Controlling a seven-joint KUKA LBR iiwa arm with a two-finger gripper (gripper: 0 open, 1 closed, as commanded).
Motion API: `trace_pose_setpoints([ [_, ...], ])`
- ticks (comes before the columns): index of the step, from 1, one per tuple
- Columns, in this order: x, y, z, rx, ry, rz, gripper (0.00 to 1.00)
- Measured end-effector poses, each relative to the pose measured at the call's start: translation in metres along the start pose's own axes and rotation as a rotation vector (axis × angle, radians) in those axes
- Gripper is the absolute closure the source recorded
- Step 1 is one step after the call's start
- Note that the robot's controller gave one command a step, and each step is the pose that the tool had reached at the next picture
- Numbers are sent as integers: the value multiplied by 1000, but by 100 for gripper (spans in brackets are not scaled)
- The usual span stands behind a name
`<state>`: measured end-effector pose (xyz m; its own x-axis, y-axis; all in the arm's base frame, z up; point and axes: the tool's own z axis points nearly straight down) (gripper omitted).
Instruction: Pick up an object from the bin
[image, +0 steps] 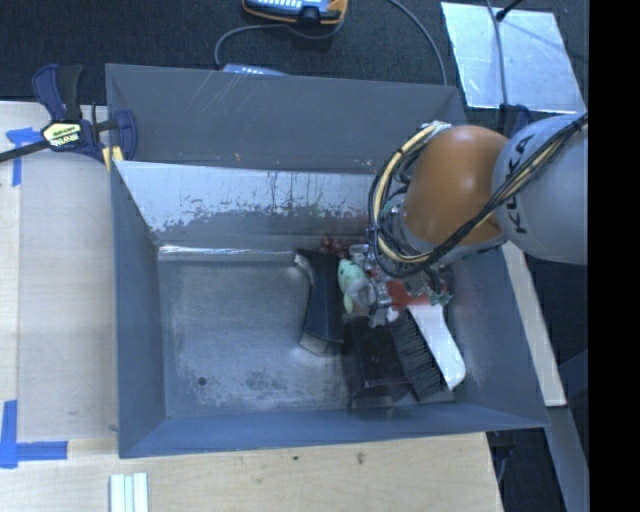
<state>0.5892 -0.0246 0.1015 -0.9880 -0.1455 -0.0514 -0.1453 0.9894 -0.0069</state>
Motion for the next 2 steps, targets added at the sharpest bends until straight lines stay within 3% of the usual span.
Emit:
trace_pose_setpoints([
  [2,0,0,0,0,0,-1,100],
])
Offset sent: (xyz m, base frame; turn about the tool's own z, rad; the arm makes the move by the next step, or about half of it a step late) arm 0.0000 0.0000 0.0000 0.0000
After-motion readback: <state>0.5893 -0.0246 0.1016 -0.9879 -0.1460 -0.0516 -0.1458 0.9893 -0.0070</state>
